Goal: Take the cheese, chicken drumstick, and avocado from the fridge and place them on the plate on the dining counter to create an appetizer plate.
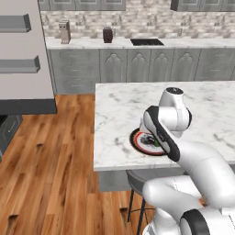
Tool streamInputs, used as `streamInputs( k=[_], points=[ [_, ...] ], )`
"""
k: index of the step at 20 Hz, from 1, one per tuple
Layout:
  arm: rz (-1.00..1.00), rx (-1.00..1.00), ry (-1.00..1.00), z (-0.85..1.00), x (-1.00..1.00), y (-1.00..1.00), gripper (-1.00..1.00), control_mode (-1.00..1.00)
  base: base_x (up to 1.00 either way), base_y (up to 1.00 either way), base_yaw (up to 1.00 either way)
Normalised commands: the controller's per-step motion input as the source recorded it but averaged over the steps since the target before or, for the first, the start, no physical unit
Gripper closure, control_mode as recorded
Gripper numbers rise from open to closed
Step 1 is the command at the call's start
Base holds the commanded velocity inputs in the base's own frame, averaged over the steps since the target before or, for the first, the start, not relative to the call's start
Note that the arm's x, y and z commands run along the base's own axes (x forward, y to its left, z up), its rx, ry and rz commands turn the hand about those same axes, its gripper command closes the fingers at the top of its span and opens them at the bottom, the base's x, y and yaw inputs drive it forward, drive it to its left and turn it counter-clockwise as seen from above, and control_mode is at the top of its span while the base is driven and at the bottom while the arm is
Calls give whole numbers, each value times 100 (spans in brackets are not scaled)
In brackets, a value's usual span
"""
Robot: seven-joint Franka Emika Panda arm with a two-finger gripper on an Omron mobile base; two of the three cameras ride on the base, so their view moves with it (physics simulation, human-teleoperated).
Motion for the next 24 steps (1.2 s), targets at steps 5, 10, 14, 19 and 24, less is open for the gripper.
streamInputs(
  k=[5,10,14,19,24],
  points=[
    [0,0,11,-38,62,-1,100,-100,0,0,0],
    [0,0,6,-63,19,-18,100,-100,0,0,0],
    [0,0,5,-51,18,-25,100,-100,0,0,0],
    [0,0,7,-23,31,-6,100,-100,0,0,0],
    [0,0,10,-9,48,0,100,-100,0,0,0]
  ],
)
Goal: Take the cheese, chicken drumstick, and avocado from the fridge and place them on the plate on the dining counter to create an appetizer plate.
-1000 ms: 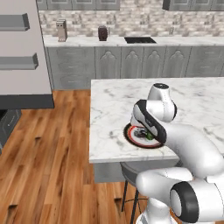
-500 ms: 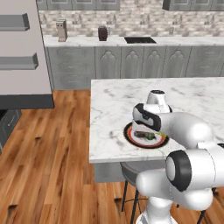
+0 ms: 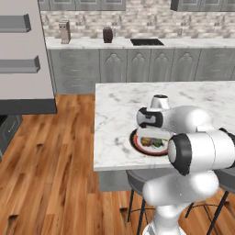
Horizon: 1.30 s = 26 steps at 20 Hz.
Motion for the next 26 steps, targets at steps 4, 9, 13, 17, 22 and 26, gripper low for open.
streamInputs(
  k=[4,9,13,17,22,26],
  points=[
    [0,0,12,-21,27,0,100,-100,0,0,0],
    [0,0,5,-4,2,0,100,-100,0,0,0],
    [0,0,0,8,-42,0,-100,-100,0,0,0],
    [0,0,-8,43,-92,-2,-100,-100,0,0,0],
    [3,0,-32,83,-100,-13,-100,-100,0,0,0],
    [4,0,-40,78,-100,-19,-100,-100,0,0,0]
  ],
)
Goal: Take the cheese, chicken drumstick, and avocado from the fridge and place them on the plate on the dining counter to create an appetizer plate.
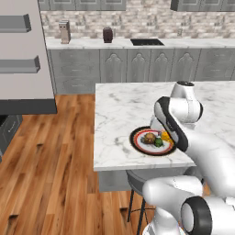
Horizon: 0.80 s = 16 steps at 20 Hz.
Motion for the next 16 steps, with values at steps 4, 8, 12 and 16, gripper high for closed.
streamInputs(
  k=[4,8,12,16],
  points=[
    [2,0,-39,64,-100,-31,-100,-100,0,0,0],
    [1,0,-33,60,-100,-38,-100,-100,0,0,0],
    [3,0,-31,63,-100,-31,-100,-100,0,0,0],
    [2,0,-19,66,-85,-35,-100,-100,0,0,0]
  ],
)
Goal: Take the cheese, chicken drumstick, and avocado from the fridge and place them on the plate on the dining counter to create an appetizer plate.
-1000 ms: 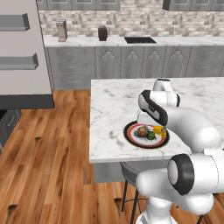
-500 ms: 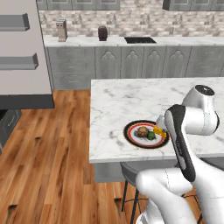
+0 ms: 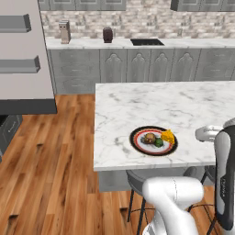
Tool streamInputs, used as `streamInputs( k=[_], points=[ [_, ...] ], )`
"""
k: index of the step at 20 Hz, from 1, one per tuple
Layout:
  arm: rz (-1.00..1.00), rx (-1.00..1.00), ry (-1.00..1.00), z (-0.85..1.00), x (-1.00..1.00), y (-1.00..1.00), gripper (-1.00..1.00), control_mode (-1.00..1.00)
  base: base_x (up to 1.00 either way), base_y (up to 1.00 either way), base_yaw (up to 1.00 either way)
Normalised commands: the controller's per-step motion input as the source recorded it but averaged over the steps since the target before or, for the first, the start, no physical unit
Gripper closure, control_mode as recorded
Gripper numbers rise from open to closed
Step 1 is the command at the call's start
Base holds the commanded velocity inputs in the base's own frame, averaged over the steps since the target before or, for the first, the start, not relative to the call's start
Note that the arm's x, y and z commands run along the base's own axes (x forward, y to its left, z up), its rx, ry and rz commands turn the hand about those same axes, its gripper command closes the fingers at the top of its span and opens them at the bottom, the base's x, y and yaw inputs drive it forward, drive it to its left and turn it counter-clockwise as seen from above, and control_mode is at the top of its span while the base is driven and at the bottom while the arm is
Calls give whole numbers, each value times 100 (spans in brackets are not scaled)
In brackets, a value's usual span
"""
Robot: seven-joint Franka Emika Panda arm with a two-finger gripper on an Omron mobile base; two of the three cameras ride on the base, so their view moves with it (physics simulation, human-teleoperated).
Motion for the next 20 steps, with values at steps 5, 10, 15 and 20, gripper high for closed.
streamInputs(
  k=[5,10,15,20],
  points=[
    [2,0,-4,54,-49,-33,-100,-100,0,0,0],
    [0,2,3,25,7,-42,-100,-100,0,0,0],
    [5,5,6,6,50,-40,-100,-100,0,0,0],
    [13,4,0,-13,40,-31,-100,-100,0,0,0]
  ],
)
